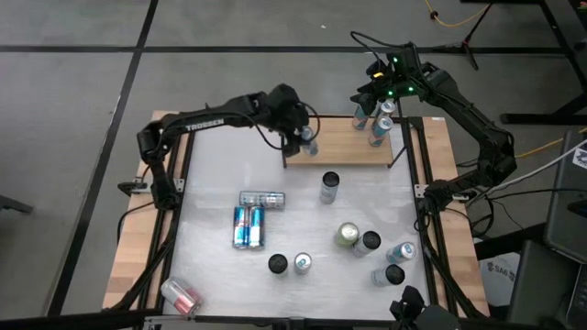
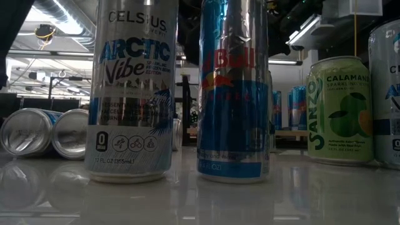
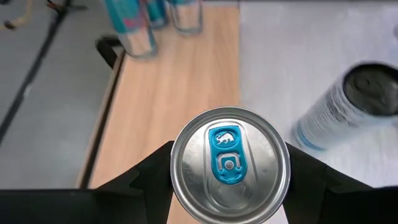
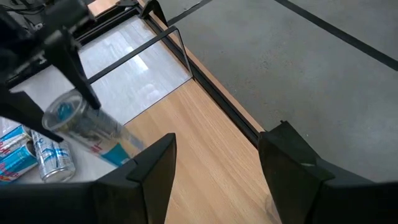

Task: Place canned beverage on shelf
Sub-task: Put the blue soda can on the shelf aligned with the other blue soda cans

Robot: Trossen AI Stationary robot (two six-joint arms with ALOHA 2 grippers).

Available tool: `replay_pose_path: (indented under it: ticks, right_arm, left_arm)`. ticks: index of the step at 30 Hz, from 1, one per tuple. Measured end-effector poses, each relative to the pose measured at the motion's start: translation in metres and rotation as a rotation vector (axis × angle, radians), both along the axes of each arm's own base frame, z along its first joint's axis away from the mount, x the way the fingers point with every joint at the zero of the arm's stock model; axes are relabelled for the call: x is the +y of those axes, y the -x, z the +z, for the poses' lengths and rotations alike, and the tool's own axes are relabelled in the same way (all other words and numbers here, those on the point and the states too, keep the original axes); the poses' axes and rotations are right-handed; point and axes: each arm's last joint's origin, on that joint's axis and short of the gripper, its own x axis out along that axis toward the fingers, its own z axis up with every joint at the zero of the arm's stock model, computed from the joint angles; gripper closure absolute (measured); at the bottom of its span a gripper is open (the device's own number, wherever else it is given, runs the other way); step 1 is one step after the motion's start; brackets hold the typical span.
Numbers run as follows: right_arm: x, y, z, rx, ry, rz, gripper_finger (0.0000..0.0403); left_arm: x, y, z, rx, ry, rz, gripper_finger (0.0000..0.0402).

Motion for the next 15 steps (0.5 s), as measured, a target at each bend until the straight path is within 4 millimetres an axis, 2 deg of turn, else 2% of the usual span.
replay_pose_path:
  ticks: [15]
  right_arm:
    - [0.000,0.000,0.000,0.001,-0.001,-0.001,0.0182]
  left_arm:
    - [0.000,-0.006,-0.023,0.105,0.035,-0.002,0.0176]
